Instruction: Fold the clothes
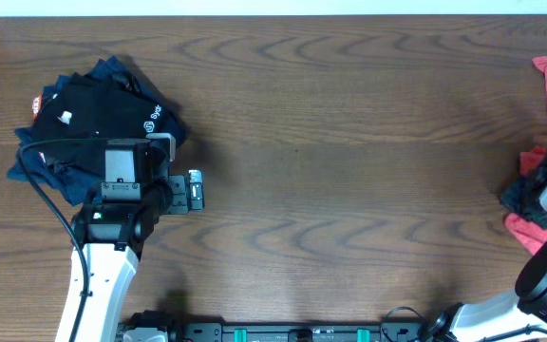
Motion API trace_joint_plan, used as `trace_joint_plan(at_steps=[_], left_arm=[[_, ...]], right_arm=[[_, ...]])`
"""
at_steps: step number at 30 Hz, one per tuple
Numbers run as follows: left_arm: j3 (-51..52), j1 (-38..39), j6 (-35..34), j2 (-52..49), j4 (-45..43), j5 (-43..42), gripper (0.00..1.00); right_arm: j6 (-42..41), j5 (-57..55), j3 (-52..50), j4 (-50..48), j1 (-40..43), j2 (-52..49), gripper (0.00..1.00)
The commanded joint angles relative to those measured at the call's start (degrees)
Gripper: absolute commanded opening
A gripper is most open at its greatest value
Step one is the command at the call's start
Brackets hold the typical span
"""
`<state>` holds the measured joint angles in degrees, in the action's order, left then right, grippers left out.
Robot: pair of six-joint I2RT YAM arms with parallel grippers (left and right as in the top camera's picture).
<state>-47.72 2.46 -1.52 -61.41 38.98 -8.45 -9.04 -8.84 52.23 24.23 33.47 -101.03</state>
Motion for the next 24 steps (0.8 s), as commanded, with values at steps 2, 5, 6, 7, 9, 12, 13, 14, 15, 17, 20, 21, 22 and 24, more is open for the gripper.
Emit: trace_joint_plan(at_steps=[2, 5, 6, 7, 9, 12, 13, 14, 15, 17, 20, 21, 22, 24], left_arm=[[-1.01, 0.2, -0.28, 0.09, -0.42, -0.07, 0.98], [-1.01, 0.2, -0.28, 0.07, -1.66, -0.07, 0.98], [-1.01, 0.2, -0.31, 0.07, -2.14, -0.07, 0.98], [-1.01, 0.2, -0.28, 0.07, -2.43, -0.07, 0.98], [-1.01, 0.2, -0.31, 0.04, -2.99, -0.07, 0.98], [-1.01, 0.2, -0.28, 0.04, -3.91, -0.07, 0.98], [-1.01, 0.2, -0.31, 0.04, -4.2, -0.07, 0.98], [-1.01, 0.2, -0.31, 0.04, -4.63, -0.07, 0.98], [-1.01, 0.2, -0.28, 0.04, -5.01, -0.07, 0.98], [-1.01, 0.2, -0.31, 0.04, -6.01, -0.07, 0.98], [-1.01, 0.2, -0.28, 0.04, -7.96, -0.07, 0.98], [-1.01, 0.2, -0.28, 0.04, -8.76, -0.07, 0.98], [-1.01, 0.2, -0.28, 0.04, -9.33, -0.04, 0.98], [-1.01, 0.2, -0.31, 0.04, -10.47, -0.07, 0.98]], right_arm=[[7.65, 42.25, -2.4, 1.27, -3.8, -3.8, 0.01], [7.61, 49.55, -2.4, 0.39, -9.01, -3.8, 0.01], [7.43, 50.64, -2.4, -0.46, -10.97, -3.8, 0.01], [6.62, 51.47, -2.4, -1.86, -13.44, -3.8, 0.01], [3.15, 51.49, -2.4, -6.01, -18.62, -3.8, 0.01], [-3.78, 50.58, -2.12, -16.24, -26.88, -3.8, 0.01], [-5.99, 49.72, -1.77, -19.76, -29.38, -3.8, 0.01], [-8.5, 48.17, -1.18, -23.74, -32.22, -3.8, 0.01], [-10.58, 46.01, -0.31, -27.43, -34.88, -3.8, 0.01], [-13.57, 39.8, 2.21, -33.07, -39.8, -3.8, 0.01], [-13.84, 28.15, 6.91, -37.46, -46.03, -3.82, 0.01], [-13.66, 24.92, 8.39, -38.21, -47.56, -3.82, 0.02], [-12.9, 22.34, 9.88, -38.75, -48.92, -3.82, 0.02], [-9.38, 18.86, 13.07, -38.95, -51.21, -3.82, 0.04]])
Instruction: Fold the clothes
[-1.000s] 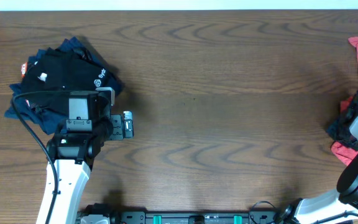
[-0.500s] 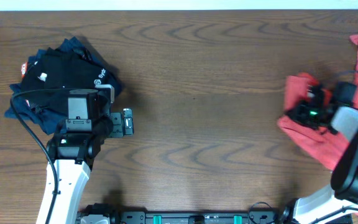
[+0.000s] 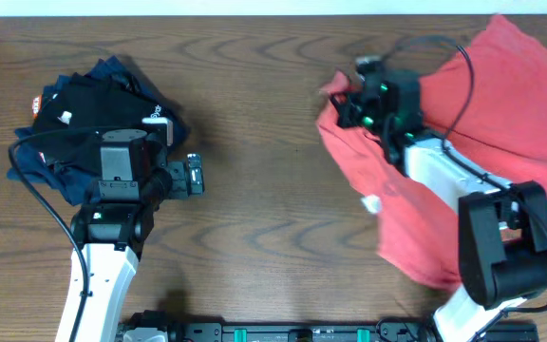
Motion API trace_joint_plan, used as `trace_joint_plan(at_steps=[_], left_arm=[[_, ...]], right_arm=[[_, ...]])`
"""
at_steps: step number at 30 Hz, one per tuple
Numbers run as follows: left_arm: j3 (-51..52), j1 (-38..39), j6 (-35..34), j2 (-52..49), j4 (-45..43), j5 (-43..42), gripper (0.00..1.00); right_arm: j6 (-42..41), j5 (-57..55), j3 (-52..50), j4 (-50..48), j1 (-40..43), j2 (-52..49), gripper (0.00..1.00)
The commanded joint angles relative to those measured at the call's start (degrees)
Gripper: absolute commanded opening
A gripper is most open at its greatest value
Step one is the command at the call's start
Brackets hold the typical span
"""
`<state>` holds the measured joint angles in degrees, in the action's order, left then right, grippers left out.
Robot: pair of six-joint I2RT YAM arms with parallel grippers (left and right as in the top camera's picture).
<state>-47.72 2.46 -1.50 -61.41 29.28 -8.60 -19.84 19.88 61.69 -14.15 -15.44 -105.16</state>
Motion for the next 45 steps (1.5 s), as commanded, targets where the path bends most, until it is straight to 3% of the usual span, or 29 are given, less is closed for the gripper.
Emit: trace_joint_plan(at_steps=[1, 4, 6, 7, 12, 17, 23, 27, 37, 45], left_arm=[[-1.01, 0.2, -0.33, 0.04, -1.2, 0.09, 0.98], [-1.01, 0.2, -0.33, 0.04, -1.51, 0.09, 0.98], [-1.01, 0.2, -0.35, 0.04, -1.44, 0.07, 0.98], [-1.01, 0.2, -0.37, 0.04, -1.33, 0.07, 0.98], [-1.01, 0.2, -6.34, 0.04, -1.07, -0.07, 0.98], [-0.98, 0.87, -6.95, -0.85, -0.66, -10.23, 0.98], [-0.98, 9.79, -6.97, -6.34, -1.01, -12.2, 0.98], [-0.98, 18.47, -7.96, -11.47, -3.52, -12.2, 0.98], [-0.98, 34.62, -25.14, -26.82, -17.38, -12.26, 0.98], [-0.98, 42.64, -27.78, -37.77, -30.27, -12.85, 0.98]], right_arm=[[3.67, -10.23, 5.38, -0.09, -3.17, 0.31, 0.23], [7.1, -10.21, 8.37, 4.17, -3.8, 0.55, 0.61], [9.64, -10.23, 9.94, 10.56, -2.93, 1.38, 0.92], [10.54, -10.25, 10.27, 13.46, -2.32, 1.88, 0.99], [12.44, -12.63, 10.36, 28.92, 3.56, 6.71, 0.99], [12.52, -14.12, 10.36, 44.7, 12.61, 12.92, 0.99], [13.03, -14.08, 10.36, 57.07, 24.5, 17.35, 0.99], [13.03, -14.08, 10.36, 61.16, 30.23, 18.08, 0.99], [13.05, -14.03, 10.36, 65.81, 36.59, 18.29, 0.99], [13.05, -13.86, 10.36, 65.79, 36.59, 18.27, 0.99]])
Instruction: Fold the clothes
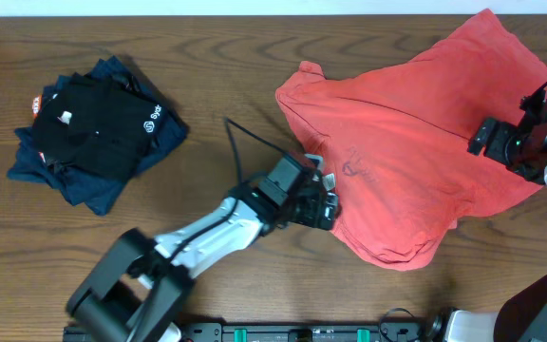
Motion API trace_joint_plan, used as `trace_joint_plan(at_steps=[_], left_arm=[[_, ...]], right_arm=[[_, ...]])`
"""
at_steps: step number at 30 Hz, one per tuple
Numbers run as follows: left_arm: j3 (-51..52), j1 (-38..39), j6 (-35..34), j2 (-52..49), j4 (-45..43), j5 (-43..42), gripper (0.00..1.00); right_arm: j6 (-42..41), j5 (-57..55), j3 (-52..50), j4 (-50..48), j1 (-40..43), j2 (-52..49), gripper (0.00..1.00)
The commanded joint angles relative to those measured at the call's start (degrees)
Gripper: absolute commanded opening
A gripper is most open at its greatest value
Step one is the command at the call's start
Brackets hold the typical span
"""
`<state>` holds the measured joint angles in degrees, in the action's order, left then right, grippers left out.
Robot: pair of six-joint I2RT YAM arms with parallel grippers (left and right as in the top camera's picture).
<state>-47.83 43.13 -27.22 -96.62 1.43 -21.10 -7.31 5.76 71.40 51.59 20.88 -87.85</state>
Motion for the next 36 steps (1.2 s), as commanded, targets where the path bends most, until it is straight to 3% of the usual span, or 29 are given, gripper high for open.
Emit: trace_joint_plan(at_steps=[1, 5, 7, 8, 10, 12, 17, 21, 25, 27, 28, 33, 36], left_arm=[[-0.87, 2.84, -2.03, -3.89, -4.5, -0.35, 0.98], [-0.9, 5.75, -2.05, -8.81, -11.04, -0.35, 1.0], [-0.9, 6.73, -2.05, -10.49, -12.13, -0.35, 0.89], [-0.9, 7.19, -2.05, -11.19, -12.26, -0.35, 0.75], [-0.9, 7.58, -2.03, -11.61, -12.24, -0.35, 0.33], [-0.9, 6.97, -1.97, -11.08, -12.28, -0.31, 0.06], [-0.92, 0.85, 4.76, -6.78, -11.78, 2.69, 0.06], [-1.33, -9.18, 6.64, -0.39, -11.63, 13.22, 0.06], [-3.02, -20.65, 6.6, 4.2, -11.54, 13.9, 0.09], [-3.04, -24.39, 6.62, 5.16, -10.99, 11.21, 0.59], [-3.04, -25.99, 6.62, 5.35, -9.77, 8.37, 0.95], [-3.04, -27.8, 6.54, 5.27, 4.26, -1.49, 0.98], [-3.02, -26.49, 2.95, 5.25, 13.6, -4.94, 0.98]], right_arm=[[0.5, 0.35, 0.66, 0.07, 0.26, 0.96, 0.99], [0.5, 0.72, 0.66, 0.13, 0.26, 0.96, 0.99], [0.52, 0.7, 0.66, 0.33, 0.26, 0.96, 0.99], [0.5, 0.72, 0.66, 0.39, 0.26, 0.98, 0.99], [0.52, 0.7, 0.66, 0.48, 0.26, 0.96, 0.99], [0.5, 0.72, 0.66, 0.5, 0.26, 0.96, 0.99], [0.52, 0.7, 0.66, 0.9, 0.26, 0.96, 0.99], [0.52, 0.7, 0.66, 1.22, 0.26, 0.96, 0.99], [0.52, 0.7, 0.66, 1.33, 0.26, 0.96, 0.99], [0.52, 0.7, 0.66, 1.33, 0.26, 0.96, 0.99], [0.52, 0.7, 0.63, 1.33, 0.26, 0.96, 0.99], [0.52, 0.7, 0.59, 1.86, 0.09, 0.96, 0.99], [0.52, 0.7, 0.59, 2.27, 0.07, 0.96, 0.99]])
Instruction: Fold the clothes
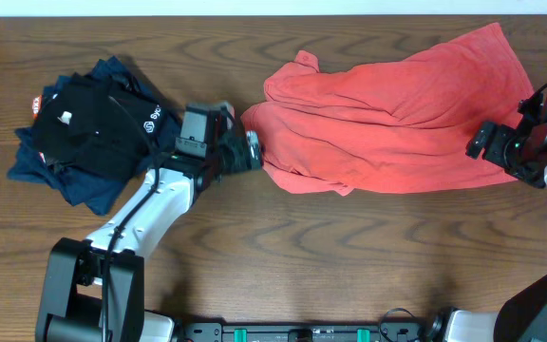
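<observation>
A red shirt lies bunched and stretched across the upper right of the table, its lower part drawn up into folds. My left gripper sits at the shirt's left edge, shut on the cloth there. At the shirt's right lower edge, my right gripper is closed on the fabric. A pile of dark folded clothes, black on navy, rests at the far left.
The wooden table shows bare wood along the front. The left arm slants from the front left towards the shirt, passing close by the dark pile. The right arm stands at the right edge.
My left gripper has moved up and left from the shirt's lower middle to its left edge, taking cloth with it. The shirt's hanging lower part is now drawn up. The right gripper has stayed put.
First the left gripper rested by the dark pile and the right was on red cloth at the far right edge. Then the right arm had the red shirt mid-table. Then the shirt lay spread, with the left gripper at its lower middle. Now both grippers hold opposite edges.
</observation>
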Motion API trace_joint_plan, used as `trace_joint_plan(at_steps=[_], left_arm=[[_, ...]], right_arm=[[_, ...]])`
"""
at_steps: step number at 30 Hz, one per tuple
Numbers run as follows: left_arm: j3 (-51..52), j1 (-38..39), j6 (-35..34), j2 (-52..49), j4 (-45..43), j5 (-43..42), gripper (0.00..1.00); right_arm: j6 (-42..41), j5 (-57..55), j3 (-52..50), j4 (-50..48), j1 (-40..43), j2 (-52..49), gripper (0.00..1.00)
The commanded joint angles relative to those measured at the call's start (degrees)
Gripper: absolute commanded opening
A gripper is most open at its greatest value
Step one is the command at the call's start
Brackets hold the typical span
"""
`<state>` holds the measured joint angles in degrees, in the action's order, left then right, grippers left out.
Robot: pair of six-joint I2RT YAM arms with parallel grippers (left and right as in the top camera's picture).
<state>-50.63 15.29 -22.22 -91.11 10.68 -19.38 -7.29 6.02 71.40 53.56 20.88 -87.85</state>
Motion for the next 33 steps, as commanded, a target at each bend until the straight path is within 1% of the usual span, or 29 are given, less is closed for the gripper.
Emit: trace_joint_plan(at_steps=[1, 3, 6, 9, 13, 15, 18, 21, 23, 24, 26, 27, 28, 29, 30, 33], left_arm=[[-0.22, 2.12, -3.17, -0.26, 6.54, -7.32, 0.98], [-0.17, 4.26, -4.72, -0.26, 9.9, -7.43, 0.98], [0.15, 8.15, -6.01, -0.46, 9.97, -7.17, 0.98], [0.26, 12.52, -8.59, -1.44, 6.99, -5.35, 0.98], [0.26, 17.79, -13.11, -4.55, 2.12, 0.79, 0.99], [0.26, 19.12, -14.4, -6.36, -1.31, 1.05, 1.0], [0.26, 19.96, -15.19, -8.98, -6.45, 1.11, 0.93], [0.26, 19.91, -18.95, -11.02, -10.08, 2.21, 0.9], [0.26, 19.93, -20.17, -11.8, -11.85, 3.85, 0.85], [0.26, 19.93, -20.15, -11.91, -12.09, 4.09, 0.8], [0.26, 19.93, -20.15, -11.89, -12.04, 3.98, 0.63], [0.26, 19.93, -20.15, -11.87, -12.0, 3.58, 0.51], [0.26, 19.93, -20.13, -11.87, -11.74, 3.37, 0.37], [0.26, 19.93, -20.15, -11.87, -11.15, 3.39, 0.19], [0.26, 19.93, -20.15, -11.78, -10.36, 3.08, 0.06], [0.26, 19.65, -20.11, -10.34, -7.02, -1.14, 0.06]], right_arm=[[0.5, 0.44, 0.59, 0.33, 0.07, 0.96, 0.99], [0.5, 0.44, 0.59, 0.31, 0.07, 0.96, 0.99], [0.5, 0.44, 0.59, 0.31, 0.07, 0.96, 0.99], [0.5, 0.44, 0.59, 0.31, 0.07, 0.96, 0.99], [0.5, 0.44, 0.59, 0.46, 0.04, 0.96, 0.99], [0.5, 0.44, 0.59, 0.68, 0.04, 0.96, 0.99], [0.5, 0.44, 0.59, 0.7, 0.04, 0.96, 0.99], [0.52, 0.44, 0.59, 0.7, 0.07, 0.96, 0.99], [0.52, 0.44, 0.59, 0.7, 0.07, 0.96, 0.99], [0.52, 0.44, 0.59, 0.7, 0.07, 0.96, 0.99], [0.52, 0.44, 0.59, 0.7, 0.07, 0.96, 0.99], [0.52, 0.44, 0.59, 0.7, 0.04, 0.96, 0.99], [0.52, 0.44, 0.59, 0.68, 0.04, 0.96, 0.99], [0.52, 0.44, 0.59, 0.66, 0.07, 0.96, 0.99], [0.52, 0.44, 0.59, 0.66, 0.07, 0.96, 0.99], [0.55, 0.39, 0.59, 0.66, 0.07, 0.96, 0.99]])
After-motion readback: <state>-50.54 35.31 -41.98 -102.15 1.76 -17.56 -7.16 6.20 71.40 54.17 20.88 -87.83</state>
